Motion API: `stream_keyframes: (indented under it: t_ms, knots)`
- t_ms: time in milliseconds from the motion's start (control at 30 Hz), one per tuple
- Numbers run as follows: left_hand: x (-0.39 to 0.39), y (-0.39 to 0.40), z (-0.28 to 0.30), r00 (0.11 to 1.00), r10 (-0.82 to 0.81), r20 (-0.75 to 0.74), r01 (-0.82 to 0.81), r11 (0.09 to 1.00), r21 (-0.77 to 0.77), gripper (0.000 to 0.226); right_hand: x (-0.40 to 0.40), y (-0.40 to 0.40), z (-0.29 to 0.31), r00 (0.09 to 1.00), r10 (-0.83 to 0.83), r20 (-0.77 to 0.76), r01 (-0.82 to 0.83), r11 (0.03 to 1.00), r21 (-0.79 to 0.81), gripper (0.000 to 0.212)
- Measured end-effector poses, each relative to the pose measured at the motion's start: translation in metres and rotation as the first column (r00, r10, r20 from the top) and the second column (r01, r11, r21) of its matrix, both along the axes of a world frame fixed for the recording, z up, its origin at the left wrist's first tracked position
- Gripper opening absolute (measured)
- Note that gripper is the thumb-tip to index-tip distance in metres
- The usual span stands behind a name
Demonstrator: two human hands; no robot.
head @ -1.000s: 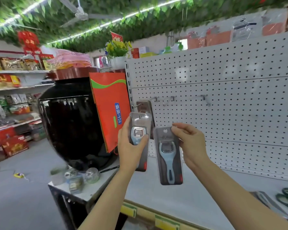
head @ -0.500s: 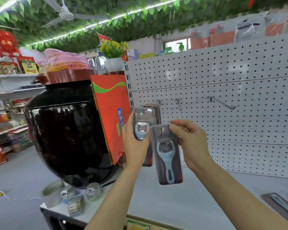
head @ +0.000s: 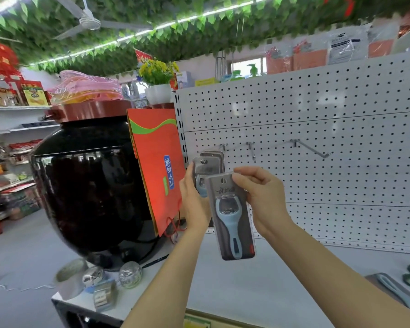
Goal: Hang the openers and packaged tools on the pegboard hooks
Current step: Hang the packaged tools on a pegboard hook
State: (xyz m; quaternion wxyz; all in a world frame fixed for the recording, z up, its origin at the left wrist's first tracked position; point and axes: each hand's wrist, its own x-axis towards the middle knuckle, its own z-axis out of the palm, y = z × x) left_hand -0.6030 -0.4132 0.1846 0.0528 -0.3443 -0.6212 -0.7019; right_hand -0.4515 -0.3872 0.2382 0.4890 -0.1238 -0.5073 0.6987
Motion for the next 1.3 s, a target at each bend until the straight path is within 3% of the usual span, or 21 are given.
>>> stream_keyframes:
  t_ms: [133,300,400,500,600,700,1133,1300]
  knots:
    - [-0.008,-0.006,0.000,0.994,0.006,-0.111,-0.029,0.979,-0.203,0.056,-0.010,-0.003,-0.001,1.000,-0.018,0.010,0.018,1.000,-0.025,0.011]
    - [-0.028,-0.032,-0.007,0.936,0.087,-0.340,-0.187,0.943,-0.275,0.069,-0.025,-0.003,-0.001,0.998,-0.052,0.038,0.053,0.998,-0.027,0.012]
    - [-0.046,-0.045,-0.001,0.894,0.172,-0.414,-0.266,0.947,-0.179,0.051,-0.039,-0.001,0.002,0.997,-0.066,0.046,0.068,0.997,-0.040,0.015]
    - [-0.041,-0.062,0.018,0.861,0.195,-0.470,-0.244,0.969,-0.045,0.038,-0.055,0.002,0.009,0.997,-0.067,0.043,0.069,0.996,-0.061,0.014]
    - [-0.032,-0.068,0.031,0.839,0.083,-0.537,-0.138,0.988,-0.063,0.043,-0.072,0.006,0.018,0.997,-0.075,0.012,0.076,0.992,-0.101,0.011]
    - [-0.034,-0.058,0.031,0.800,0.030,-0.600,-0.145,0.979,-0.146,0.052,-0.085,0.009,0.023,0.996,-0.094,-0.008,0.092,0.987,-0.128,0.010]
    - [-0.049,-0.025,0.028,0.792,0.071,-0.606,-0.240,0.949,-0.203,0.063,-0.107,0.031,0.006,0.987,-0.156,0.041,0.160,0.981,-0.109,0.010]
    - [-0.050,-0.013,0.030,0.806,0.060,-0.589,-0.249,0.937,-0.245,0.065,-0.112,0.045,0.002,0.962,-0.228,0.152,0.227,0.974,0.024,0.013]
